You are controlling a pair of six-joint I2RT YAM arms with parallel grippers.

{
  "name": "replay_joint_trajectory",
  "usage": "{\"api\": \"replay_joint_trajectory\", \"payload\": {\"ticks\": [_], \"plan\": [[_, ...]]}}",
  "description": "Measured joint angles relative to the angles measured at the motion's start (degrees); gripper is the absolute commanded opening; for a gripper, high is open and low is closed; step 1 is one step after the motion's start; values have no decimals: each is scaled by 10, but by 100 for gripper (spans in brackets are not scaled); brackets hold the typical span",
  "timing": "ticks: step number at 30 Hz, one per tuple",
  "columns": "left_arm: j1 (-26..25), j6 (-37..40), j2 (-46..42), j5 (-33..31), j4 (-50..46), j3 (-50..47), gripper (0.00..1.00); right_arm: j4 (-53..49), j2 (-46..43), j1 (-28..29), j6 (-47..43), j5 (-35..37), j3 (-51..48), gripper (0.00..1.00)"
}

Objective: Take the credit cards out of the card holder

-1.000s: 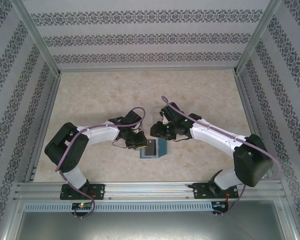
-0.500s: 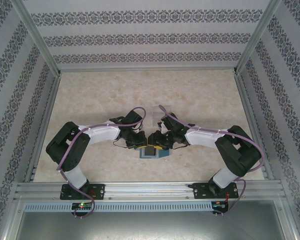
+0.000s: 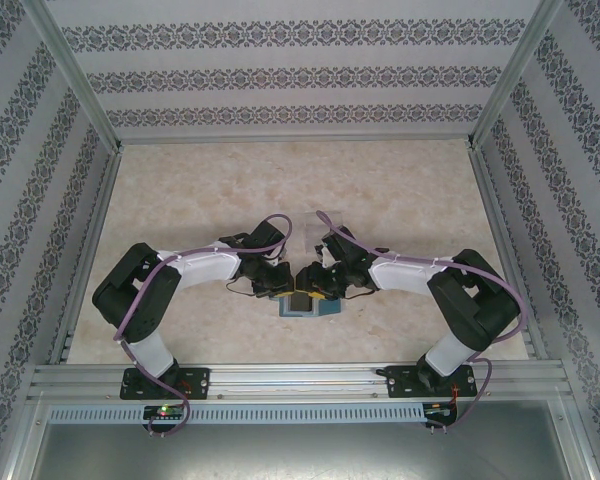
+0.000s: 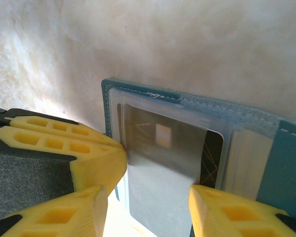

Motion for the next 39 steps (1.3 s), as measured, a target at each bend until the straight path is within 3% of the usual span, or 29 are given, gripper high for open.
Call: {"api": "replay_joint_trajectory", "payload": {"ticks": [9, 21, 31, 39], "plan": [[0, 0, 0, 0, -2, 1, 11, -43, -17, 0, -15, 37, 0, 59], [0, 1, -11, -12, -35, 24, 11, -46, -48, -3, -13, 38, 1, 61], [0, 2, -39, -25, -56, 55, 10, -48, -65, -26, -13, 42, -7, 54], [-17, 7, 3, -6, -57, 68, 3, -46, -30, -30, -14, 37, -10, 43]]}}
